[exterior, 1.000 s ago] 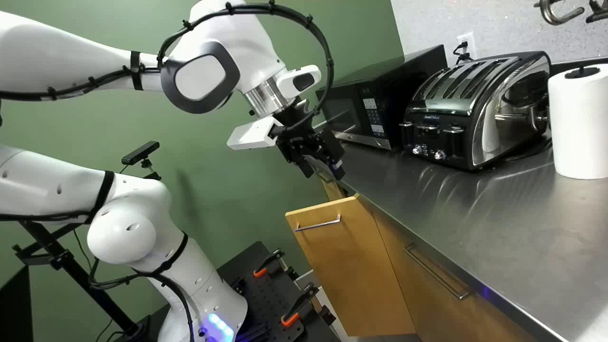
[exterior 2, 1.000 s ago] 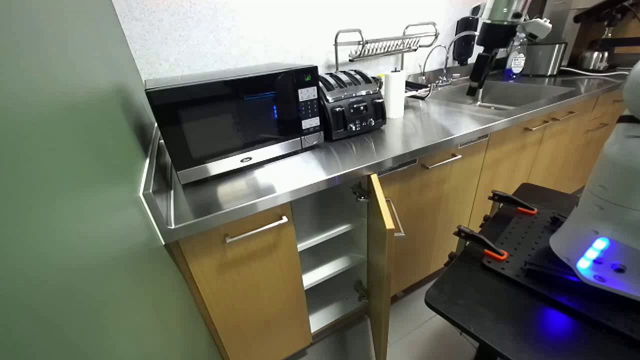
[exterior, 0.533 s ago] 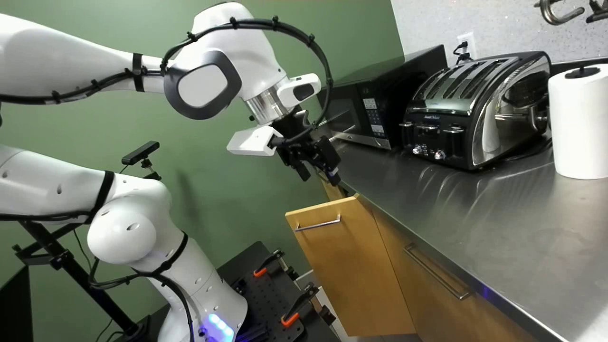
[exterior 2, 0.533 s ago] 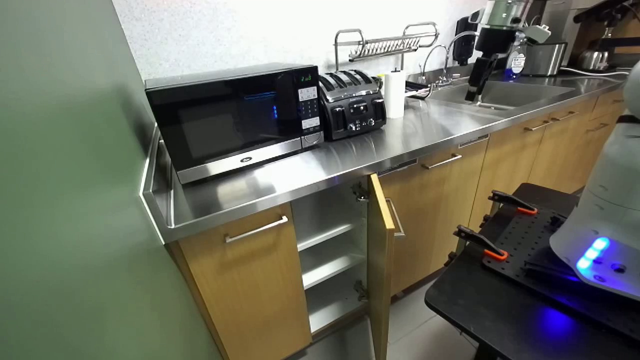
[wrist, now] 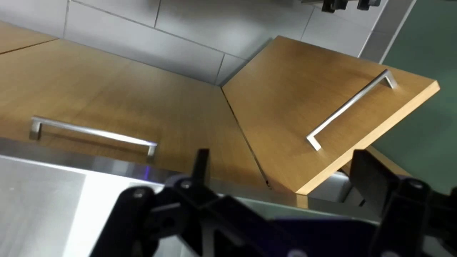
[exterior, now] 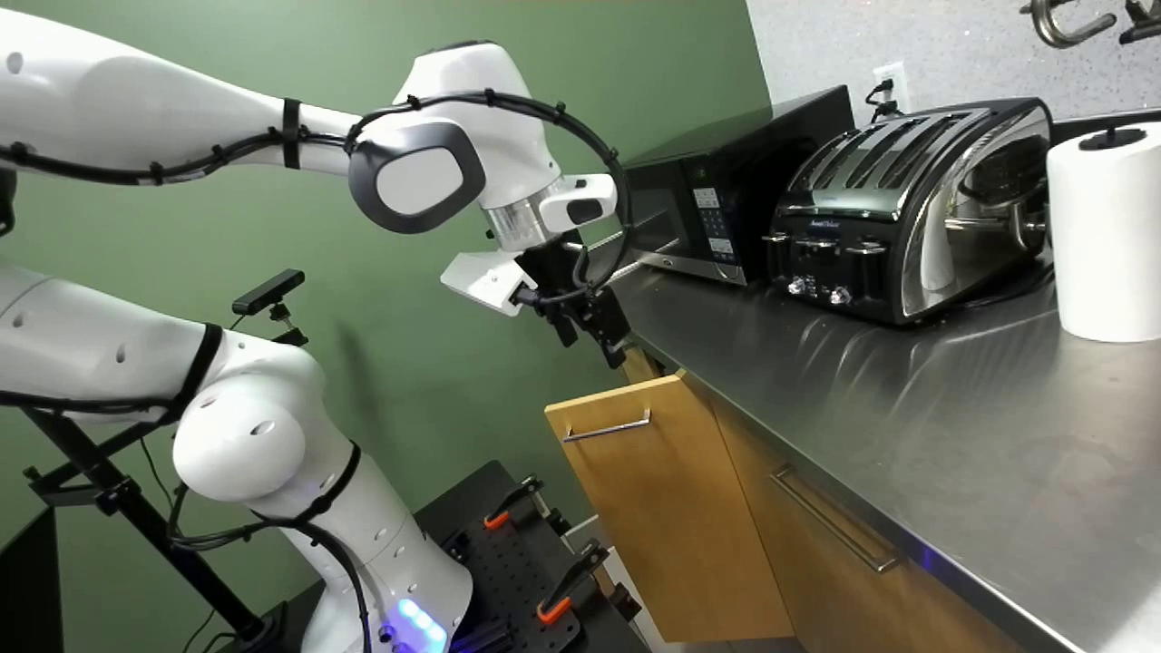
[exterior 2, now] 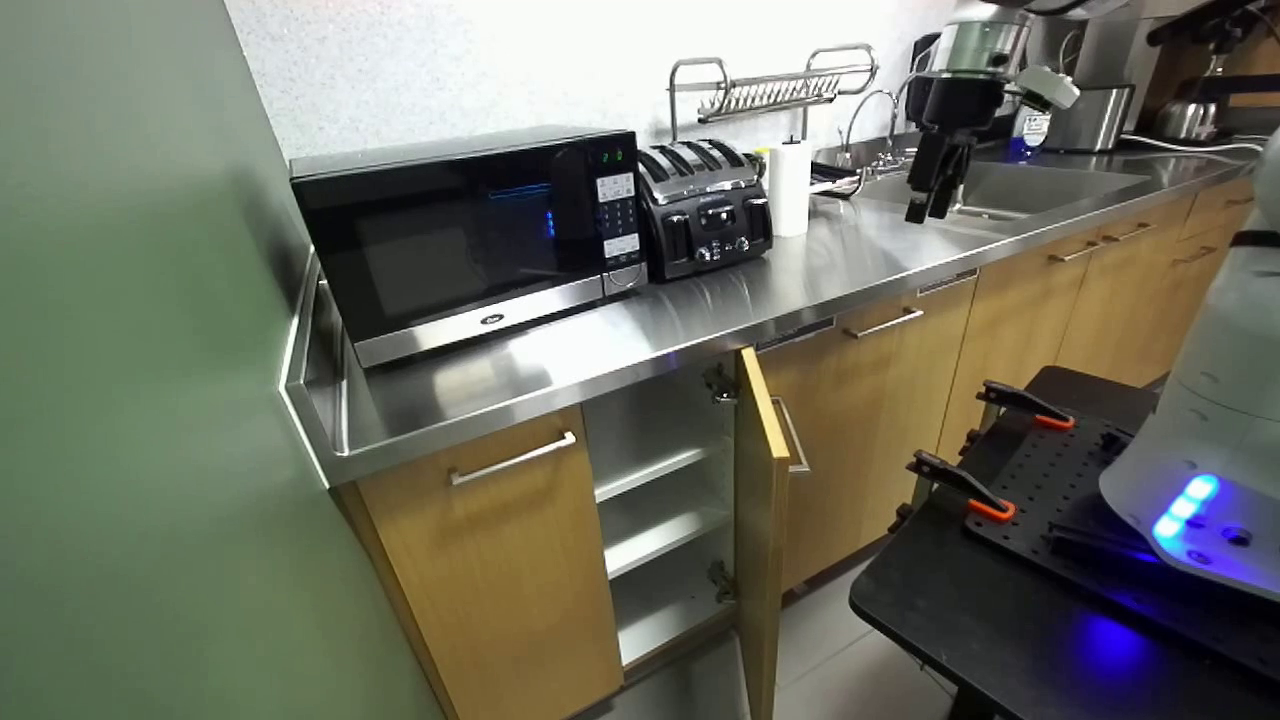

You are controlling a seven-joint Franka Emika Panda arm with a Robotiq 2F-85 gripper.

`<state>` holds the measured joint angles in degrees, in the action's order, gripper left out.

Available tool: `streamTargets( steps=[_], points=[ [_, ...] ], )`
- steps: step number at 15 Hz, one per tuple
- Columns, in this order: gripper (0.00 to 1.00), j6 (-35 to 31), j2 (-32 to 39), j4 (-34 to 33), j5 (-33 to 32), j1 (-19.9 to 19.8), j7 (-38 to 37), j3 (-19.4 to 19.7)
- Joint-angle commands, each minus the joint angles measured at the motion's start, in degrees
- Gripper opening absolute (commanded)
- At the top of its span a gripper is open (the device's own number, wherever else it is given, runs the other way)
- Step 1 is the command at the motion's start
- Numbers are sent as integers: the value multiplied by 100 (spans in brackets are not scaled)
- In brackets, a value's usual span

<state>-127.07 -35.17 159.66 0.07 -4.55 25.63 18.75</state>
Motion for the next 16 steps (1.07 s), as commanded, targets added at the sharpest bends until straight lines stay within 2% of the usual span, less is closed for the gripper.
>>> streamTargets(
  steps=[1, 5, 10, 11, 12, 13, 16],
  points=[
    [100, 50, 47, -6, 52, -30, 25, -114],
    [100, 56, 84, -7, 55, -11, 23, -147],
    [99, -428, 794, -8, 320, 103, -602, -345],
    [74, -586, 979, -8, 467, 158, -685, -370],
    [74, -712, 1176, -7, 746, 275, -663, -347],
    [69, -849, 1350, -3, 1062, 390, -595, -324],
    [44, -1104, 1915, 1, 2324, 843, -159, -247]
  ],
)
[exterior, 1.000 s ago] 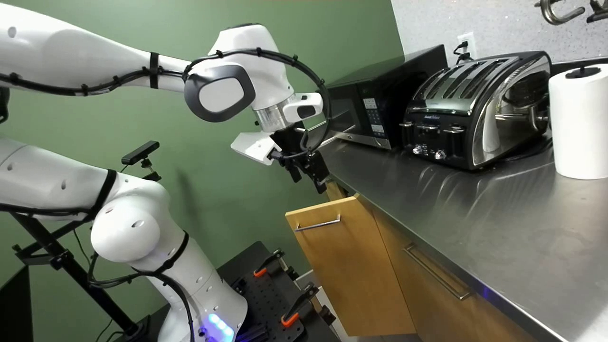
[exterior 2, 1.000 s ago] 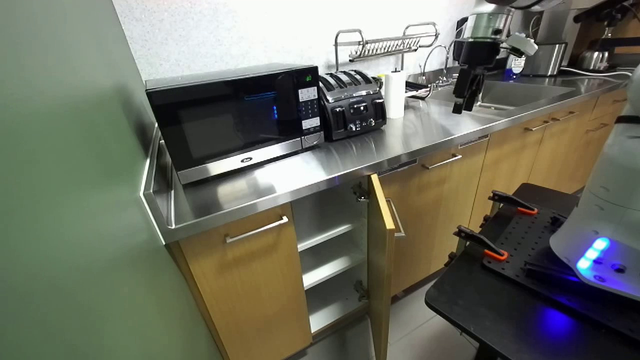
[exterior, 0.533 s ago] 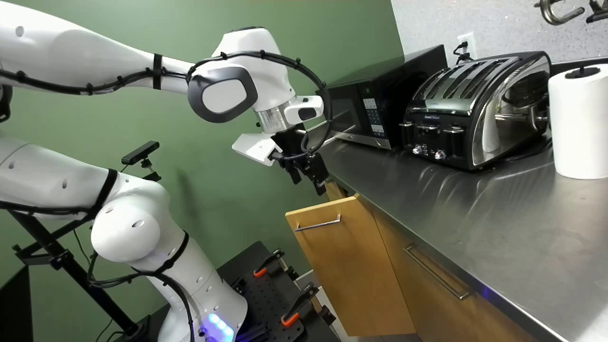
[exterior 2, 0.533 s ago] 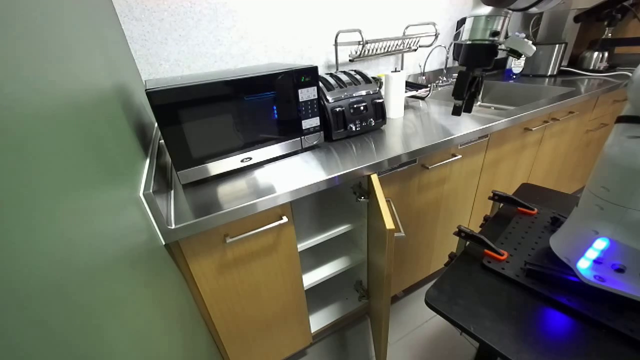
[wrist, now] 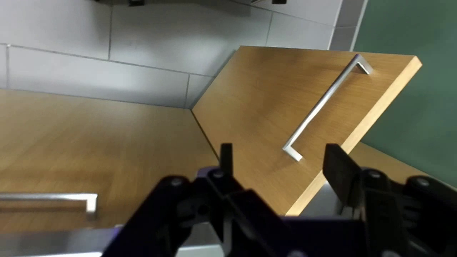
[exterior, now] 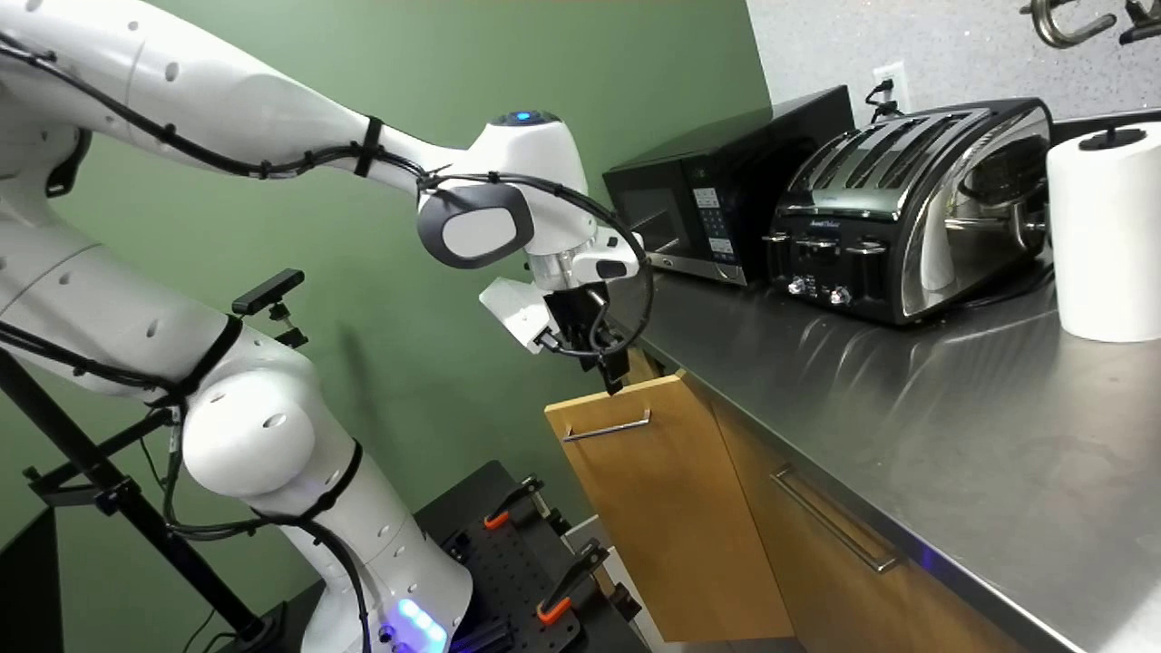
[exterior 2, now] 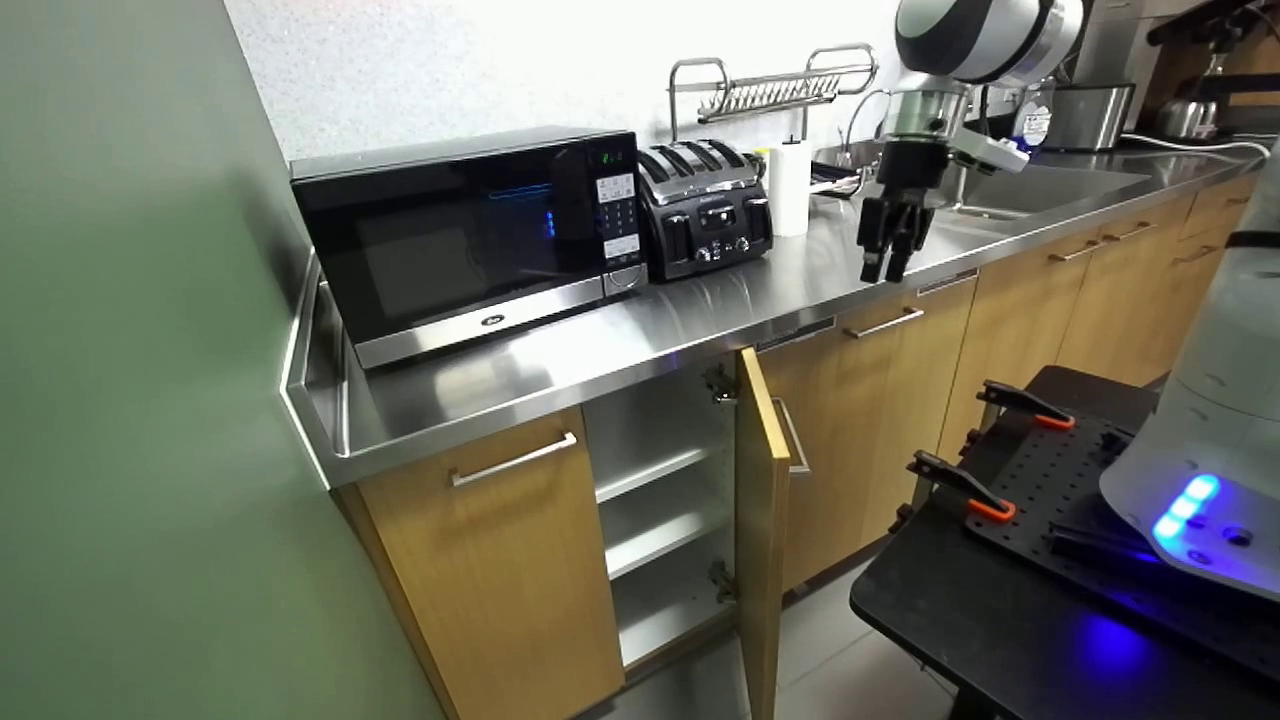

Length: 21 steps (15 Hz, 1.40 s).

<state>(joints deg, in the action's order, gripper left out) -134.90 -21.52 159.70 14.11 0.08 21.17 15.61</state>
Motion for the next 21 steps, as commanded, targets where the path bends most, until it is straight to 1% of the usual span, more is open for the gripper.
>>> streamTargets(
  steps=[1, 3, 5, 6, 8, 9, 10, 12, 15, 18, 21],
  points=[
    [37, -398, 724, -2, 1329, 492, 449, 42],
    [22, -544, 1105, 0, 2159, 693, 913, -65],
    [7, -734, 1509, -1, 2629, 705, 1210, -297],
    [1, -877, 1691, -2, 2698, 639, 1241, -447],
    [0, -1176, 1988, -2, 2762, 553, 1288, -737],
    [0, -1221, 2082, -2, 2714, 522, 1323, -861],
    [0, -1008, 1881, -4, 2577, 381, 1117, -885],
    [1, -1043, 2022, -26, 2567, 333, 1110, -1024],
    [0, -1043, 2010, -44, 2565, 275, 1110, -1028],
    [0, -1005, 2219, -118, 3478, 322, 1397, -1213],
    [0, -980, 2461, -151, 4620, 345, 1731, -1474]
  ],
)
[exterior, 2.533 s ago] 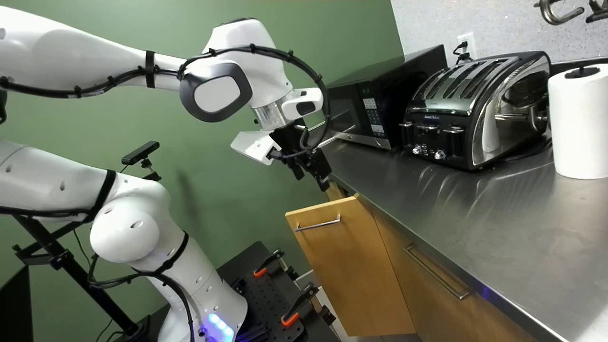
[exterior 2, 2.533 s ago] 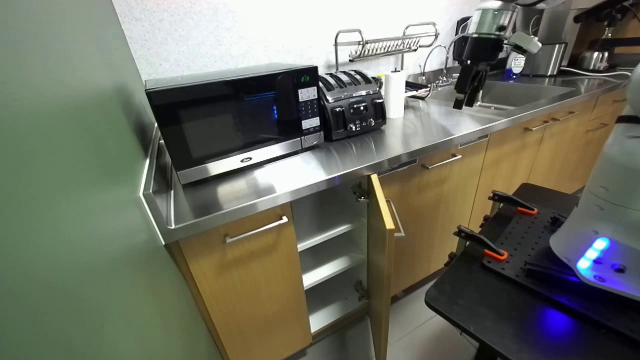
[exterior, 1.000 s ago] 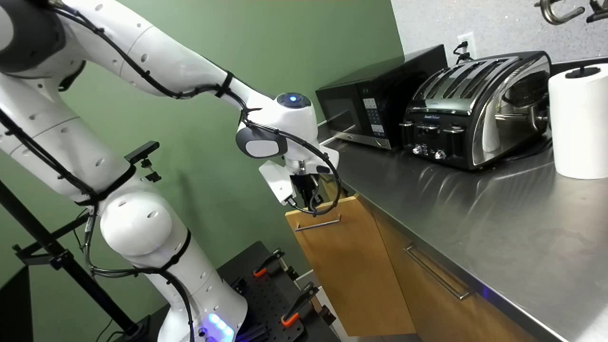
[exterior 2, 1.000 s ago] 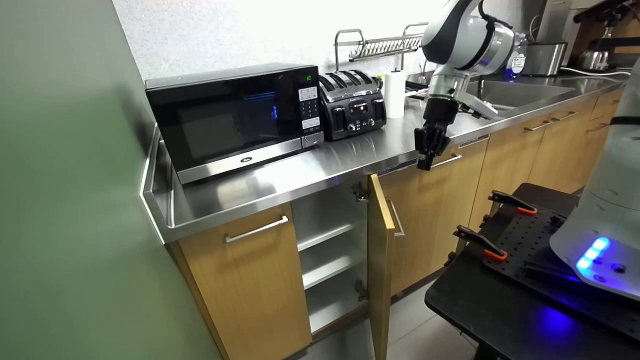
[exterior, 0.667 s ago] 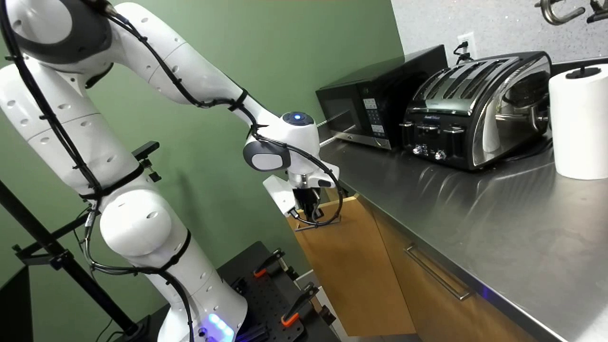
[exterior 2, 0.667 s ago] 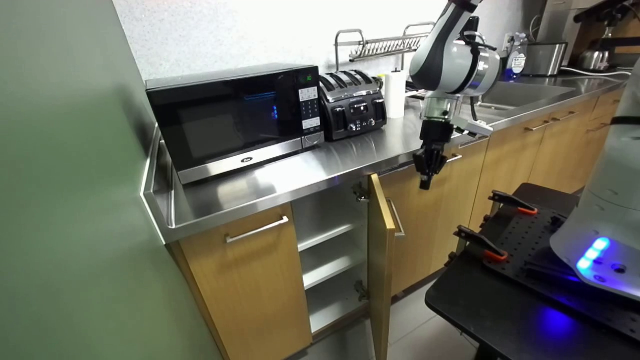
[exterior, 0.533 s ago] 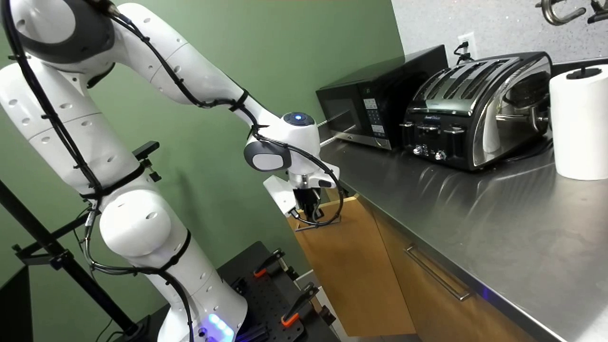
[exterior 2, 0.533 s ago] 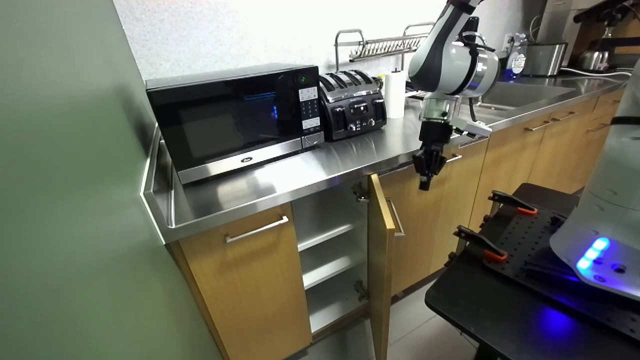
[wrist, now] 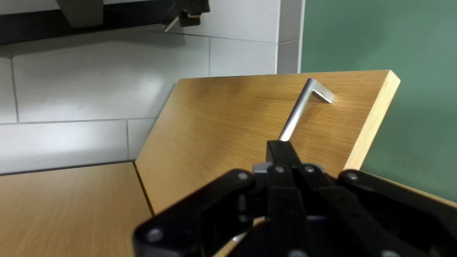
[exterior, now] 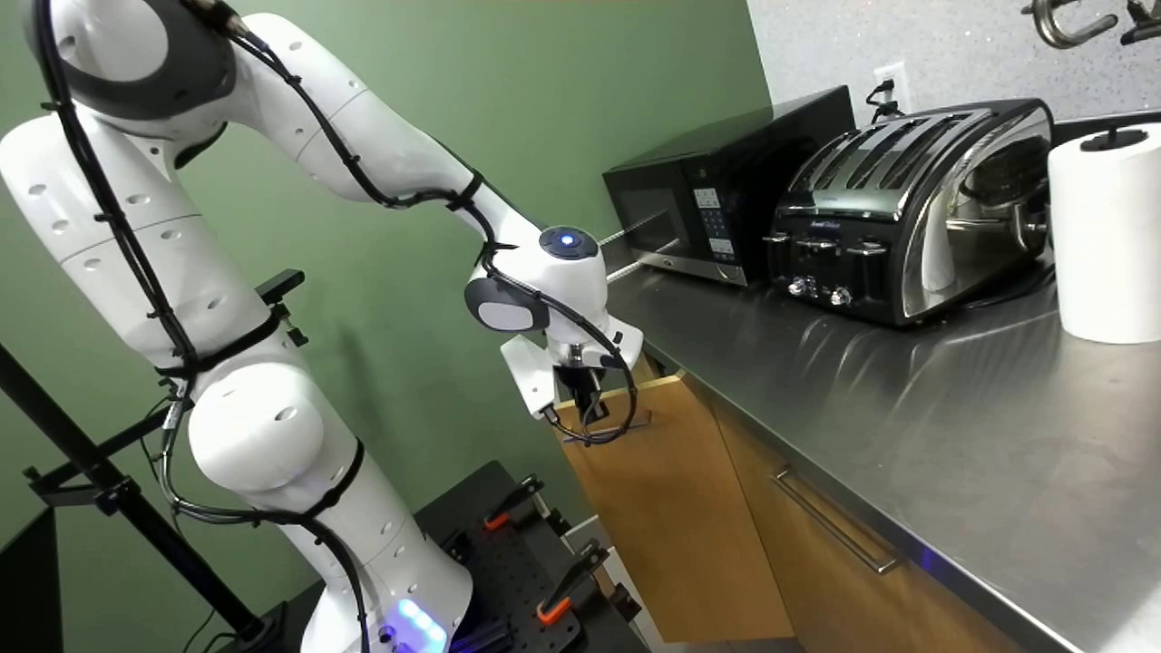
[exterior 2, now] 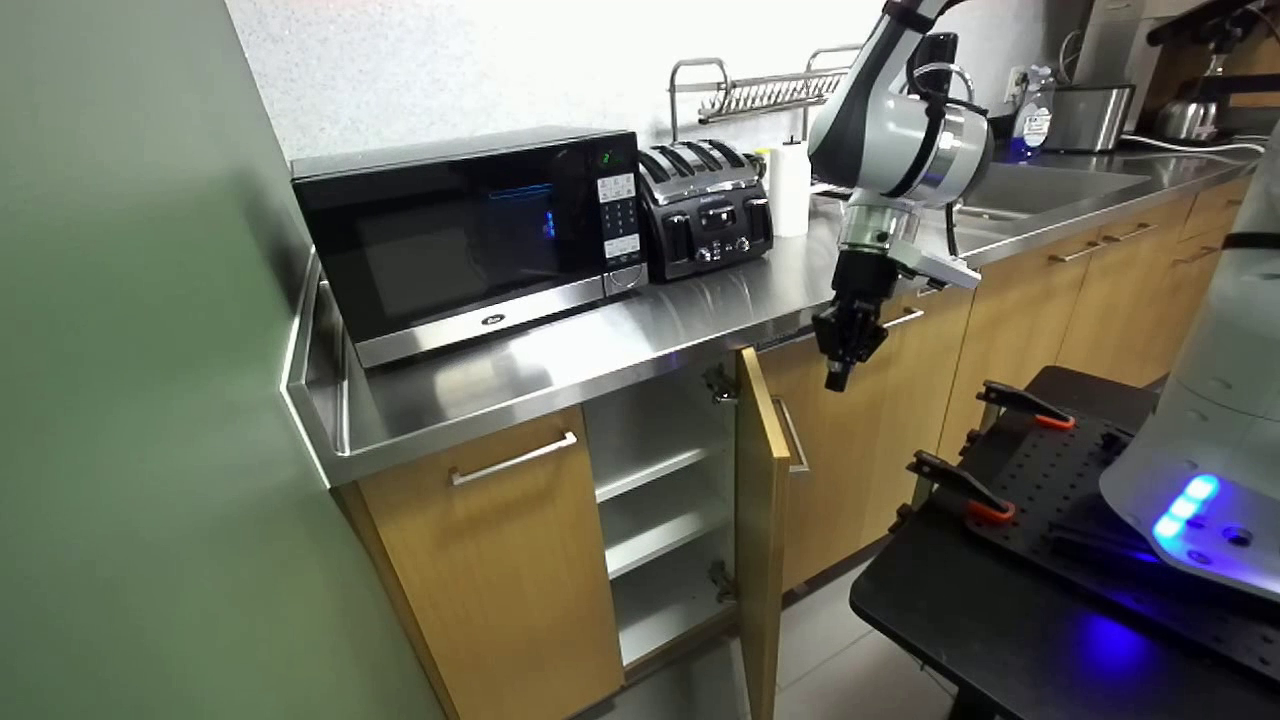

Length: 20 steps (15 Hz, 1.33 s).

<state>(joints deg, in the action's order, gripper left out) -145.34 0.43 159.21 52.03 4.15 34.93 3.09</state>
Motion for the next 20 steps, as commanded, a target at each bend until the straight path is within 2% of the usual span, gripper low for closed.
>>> streamTargets(
  steps=[1, 4, 7, 10, 15, 20],
  points=[
    [0, 44, 359, -106, 1238, 73, 525, -189],
    [0, 69, 635, -160, 2431, 116, 1128, -352],
    [0, 242, 902, -249, 3890, 106, 2091, -507],
    [0, 420, 1223, -347, 5049, 144, 2945, -639],
    [0, 940, 1904, -687, 6278, 404, 3989, -672],
    [0, 1347, 2605, -1296, 7093, 729, 4542, -606]
  ],
)
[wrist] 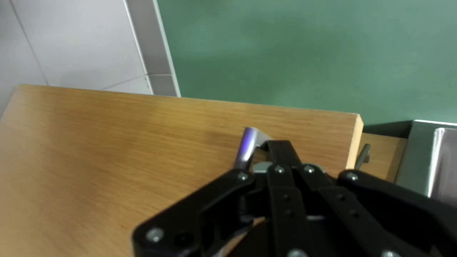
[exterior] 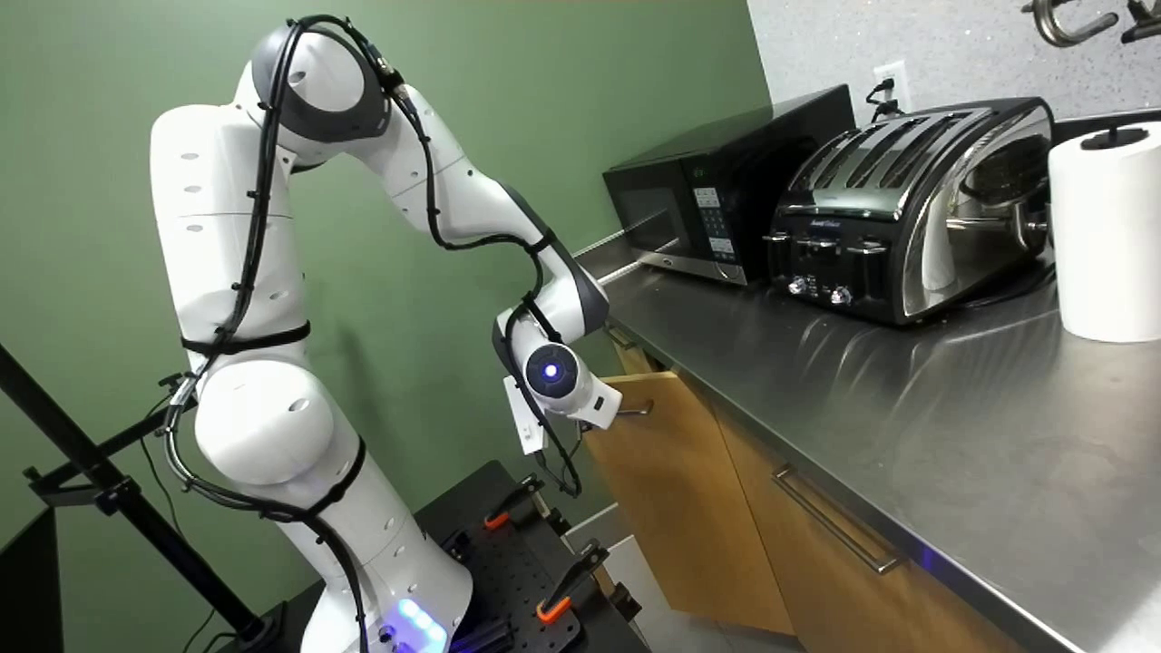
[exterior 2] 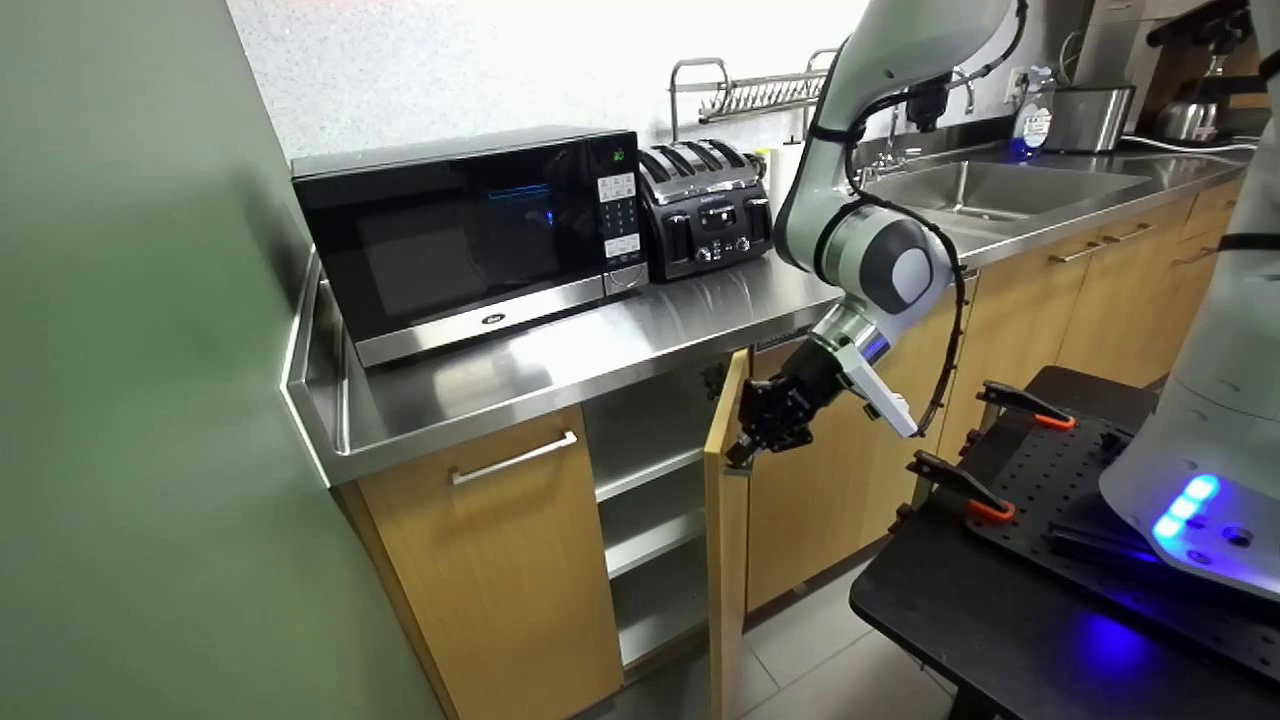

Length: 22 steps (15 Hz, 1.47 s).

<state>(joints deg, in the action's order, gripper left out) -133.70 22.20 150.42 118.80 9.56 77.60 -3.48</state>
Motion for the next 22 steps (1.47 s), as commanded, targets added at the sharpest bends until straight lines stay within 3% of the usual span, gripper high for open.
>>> streamTargets(
  steps=[1, 10, 16, 19, 22],
  points=[
    [0, 231, 523, -558, 524, 226, 317, 70],
    [0, 72, 910, -1400, 998, 524, 383, 193],
    [0, -280, 935, -1624, 1617, 770, 1070, 363],
    [0, -176, 711, -1432, 1169, 811, 905, 261],
    [0, -361, -129, -705, 606, 861, 713, 160]
  ],
)
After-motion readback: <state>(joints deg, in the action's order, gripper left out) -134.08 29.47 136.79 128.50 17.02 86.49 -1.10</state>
